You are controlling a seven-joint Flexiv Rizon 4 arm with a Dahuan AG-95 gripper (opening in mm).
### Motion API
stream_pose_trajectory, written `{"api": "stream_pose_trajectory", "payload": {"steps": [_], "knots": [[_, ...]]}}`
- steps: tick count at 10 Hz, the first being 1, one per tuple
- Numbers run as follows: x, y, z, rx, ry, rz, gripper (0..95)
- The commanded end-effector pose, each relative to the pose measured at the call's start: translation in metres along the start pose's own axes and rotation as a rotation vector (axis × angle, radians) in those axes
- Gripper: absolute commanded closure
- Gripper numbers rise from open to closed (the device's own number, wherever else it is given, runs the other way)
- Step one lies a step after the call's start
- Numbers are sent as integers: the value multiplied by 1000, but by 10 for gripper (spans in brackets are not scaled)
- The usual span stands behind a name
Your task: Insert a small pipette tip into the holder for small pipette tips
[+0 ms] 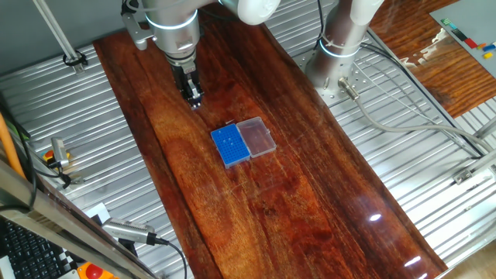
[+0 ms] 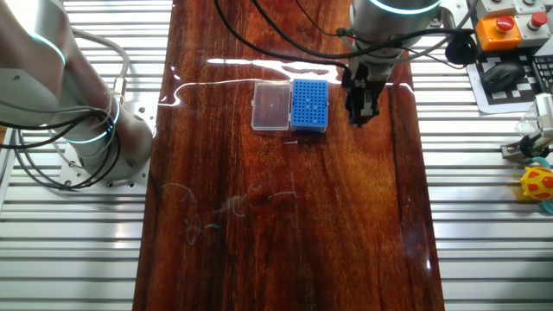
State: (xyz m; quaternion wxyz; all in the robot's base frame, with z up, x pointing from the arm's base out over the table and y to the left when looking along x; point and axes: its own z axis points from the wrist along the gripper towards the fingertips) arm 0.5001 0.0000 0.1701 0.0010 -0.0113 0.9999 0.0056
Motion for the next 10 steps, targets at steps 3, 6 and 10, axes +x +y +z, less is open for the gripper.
{"api": "stream_pose_trajectory", "payload": {"steps": [3, 6, 10], "knots": [[0, 0, 0, 1, 0, -6, 950], [0, 0, 0, 1, 1, -14, 950], [3, -1, 1, -4, -1, -15, 950]]}}
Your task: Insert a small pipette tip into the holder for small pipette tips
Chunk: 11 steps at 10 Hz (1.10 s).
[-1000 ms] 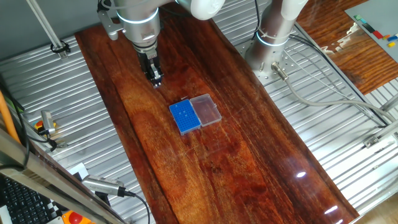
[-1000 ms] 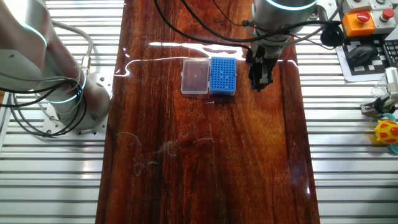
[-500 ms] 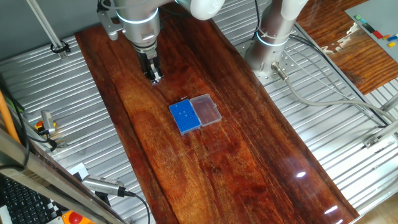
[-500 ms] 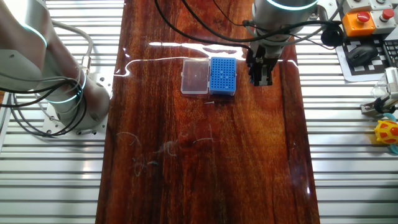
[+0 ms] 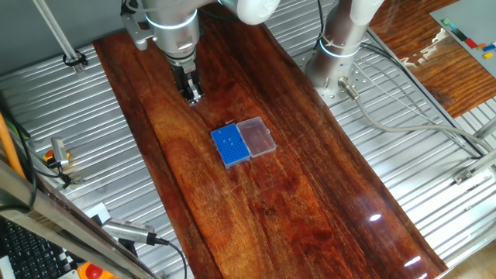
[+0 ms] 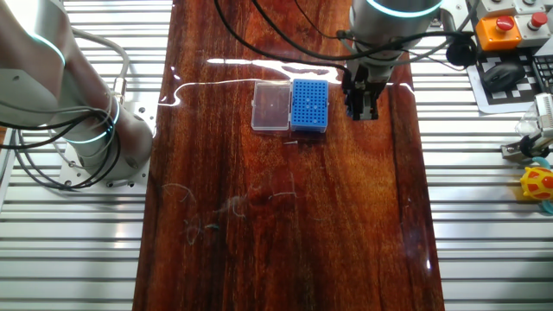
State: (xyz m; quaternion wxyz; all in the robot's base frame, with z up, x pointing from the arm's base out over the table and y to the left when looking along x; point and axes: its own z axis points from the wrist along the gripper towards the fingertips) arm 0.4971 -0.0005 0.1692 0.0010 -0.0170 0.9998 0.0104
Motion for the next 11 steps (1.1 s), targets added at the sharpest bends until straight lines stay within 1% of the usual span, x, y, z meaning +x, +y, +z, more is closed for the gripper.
{"api": "stream_pose_trajectory", "payload": {"steps": [1, 2, 4, 5, 6, 7, 9, 10, 11], "knots": [[3, 0, 1, 8, -2, -28, 950], [5, -1, 3, 8, -3, -38, 950], [5, -1, 3, 9, -2, -62, 950], [5, -1, 3, 2, -6, -125, 950], [5, -1, 3, -17, -10, -175, 950], [5, -1, 3, -52, -16, -205, 950], [5, -1, 3, -41, -4, -201, 950], [4, 1, 4, -23, 14, -173, 950], [6, 0, 5, -23, 16, -169, 950]]}}
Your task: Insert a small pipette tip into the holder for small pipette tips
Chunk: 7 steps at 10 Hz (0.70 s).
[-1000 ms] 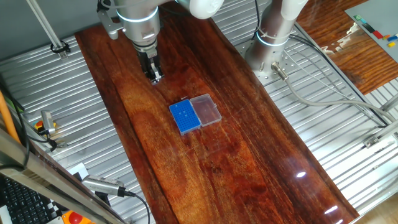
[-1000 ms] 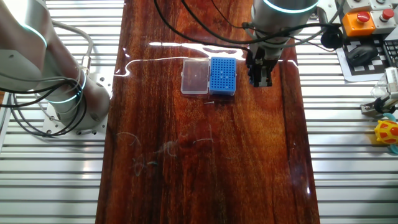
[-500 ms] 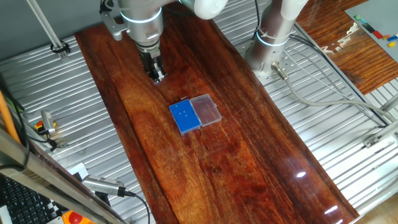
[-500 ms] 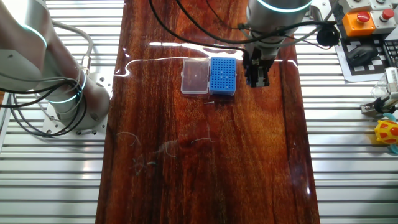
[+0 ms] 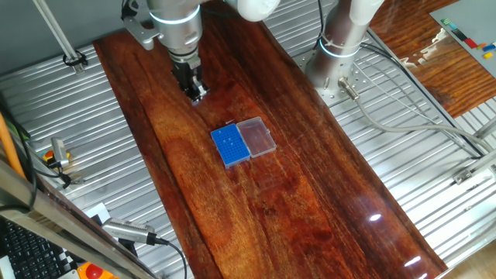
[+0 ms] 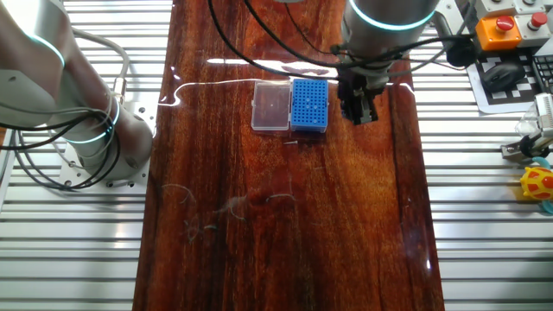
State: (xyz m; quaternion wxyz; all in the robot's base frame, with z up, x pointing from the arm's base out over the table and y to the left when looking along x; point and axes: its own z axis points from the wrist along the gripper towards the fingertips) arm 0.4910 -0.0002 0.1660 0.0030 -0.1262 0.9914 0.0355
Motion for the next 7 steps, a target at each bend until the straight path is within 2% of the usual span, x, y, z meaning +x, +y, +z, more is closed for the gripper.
{"api": "stream_pose_trajectory", "payload": {"steps": [1, 3, 5, 7], "knots": [[7, 0, 5, 23, 20, 59, 950], [19, 0, 12, 22, 18, 69, 950], [39, 4, 24, 22, 16, 79, 950], [39, 4, 24, 22, 15, 71, 950]]}}
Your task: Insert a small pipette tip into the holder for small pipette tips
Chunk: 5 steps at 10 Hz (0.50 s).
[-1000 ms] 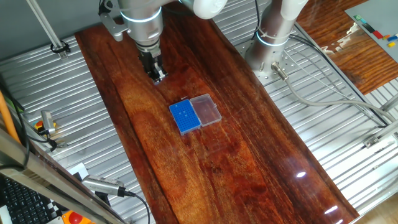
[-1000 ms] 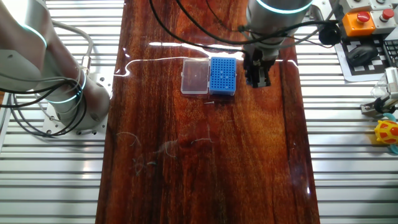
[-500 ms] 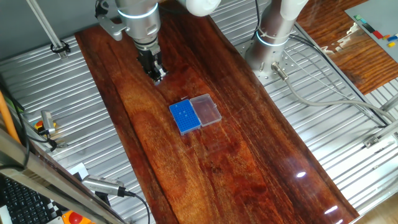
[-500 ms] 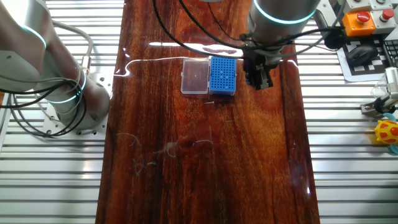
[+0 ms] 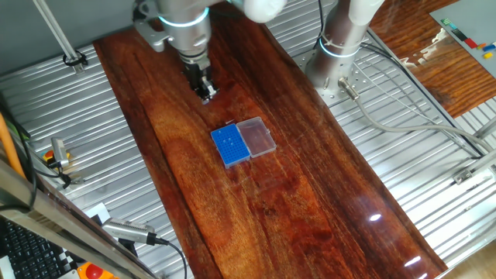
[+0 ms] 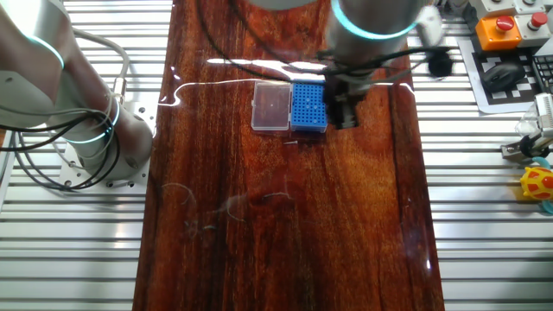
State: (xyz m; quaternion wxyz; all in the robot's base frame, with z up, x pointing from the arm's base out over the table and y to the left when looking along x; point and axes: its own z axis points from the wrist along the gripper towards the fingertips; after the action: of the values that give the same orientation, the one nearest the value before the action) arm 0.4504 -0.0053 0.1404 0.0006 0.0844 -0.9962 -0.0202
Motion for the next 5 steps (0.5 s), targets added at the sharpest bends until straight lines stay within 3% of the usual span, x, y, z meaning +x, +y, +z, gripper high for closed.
{"api": "stream_pose_trajectory", "payload": {"steps": [1, 3, 4, 5], "knots": [[-2, 1, -1, -7, 6, -16, 950], [-2, 1, -1, 14, 20, -41, 950], [-4, -1, -5, 32, 23, -58, 760], [-10, -7, -16, 31, 29, -55, 760]]}}
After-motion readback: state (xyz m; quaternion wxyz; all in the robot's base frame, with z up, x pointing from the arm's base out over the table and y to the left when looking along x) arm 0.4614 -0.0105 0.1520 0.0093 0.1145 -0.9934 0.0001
